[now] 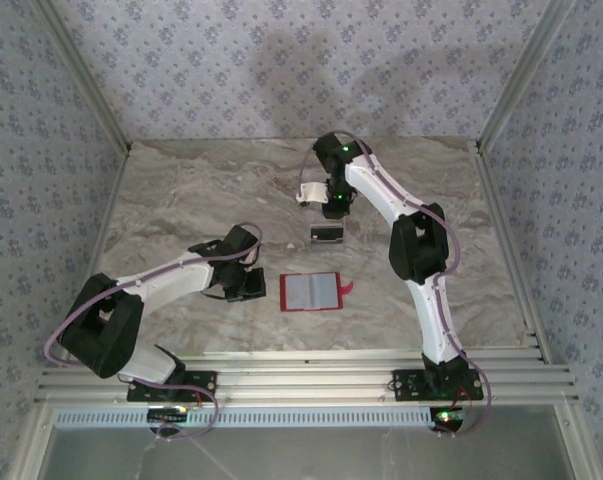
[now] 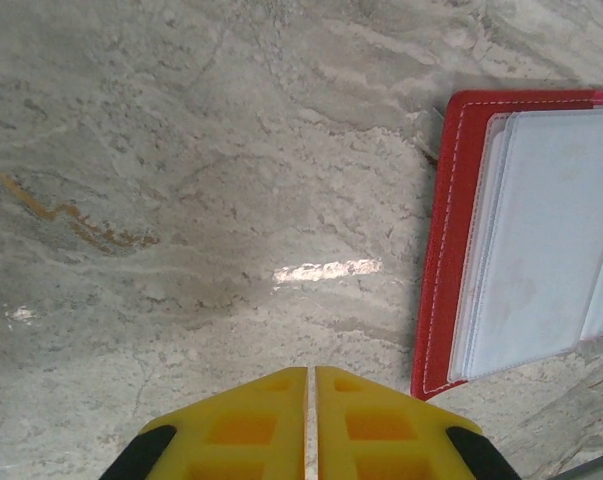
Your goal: Take the credit cards out of the card holder
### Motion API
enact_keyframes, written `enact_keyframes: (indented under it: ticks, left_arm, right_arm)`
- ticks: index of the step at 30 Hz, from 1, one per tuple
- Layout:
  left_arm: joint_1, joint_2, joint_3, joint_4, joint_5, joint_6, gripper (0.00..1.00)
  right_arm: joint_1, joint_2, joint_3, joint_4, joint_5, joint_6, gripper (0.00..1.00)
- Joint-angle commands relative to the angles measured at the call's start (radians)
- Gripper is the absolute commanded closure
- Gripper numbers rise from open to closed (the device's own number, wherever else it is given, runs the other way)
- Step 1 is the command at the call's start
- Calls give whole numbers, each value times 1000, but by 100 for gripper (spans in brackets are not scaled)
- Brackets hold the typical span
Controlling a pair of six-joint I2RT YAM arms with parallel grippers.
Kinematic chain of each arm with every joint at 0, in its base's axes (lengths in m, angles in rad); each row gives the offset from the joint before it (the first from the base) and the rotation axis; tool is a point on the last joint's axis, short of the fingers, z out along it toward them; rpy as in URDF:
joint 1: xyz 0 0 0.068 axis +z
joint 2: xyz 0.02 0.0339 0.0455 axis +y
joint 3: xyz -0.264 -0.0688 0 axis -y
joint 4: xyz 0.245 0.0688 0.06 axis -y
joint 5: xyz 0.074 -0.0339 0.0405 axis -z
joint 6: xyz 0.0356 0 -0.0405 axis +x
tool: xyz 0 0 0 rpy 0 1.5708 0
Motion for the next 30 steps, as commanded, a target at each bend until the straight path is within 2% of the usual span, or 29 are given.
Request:
enact_keyframes:
  ticks: [1,4,11,30]
  left_arm:
    - [4,-18,15,-19,-1,-7,88]
    - [5,-17,16,-18,0,-5,88]
    - [5,-11,27,-20,7,0,88]
    - [4,-2,33,-19,13,2,88]
  right_arm:
    - [-6,-58,-12,-8,4,-29,82]
    - [3,-102,-74,2,-7,-31,78]
    - [24,-144,-165,30,-32,-34,58]
    - [32,-86,-202,198,41,-22,56]
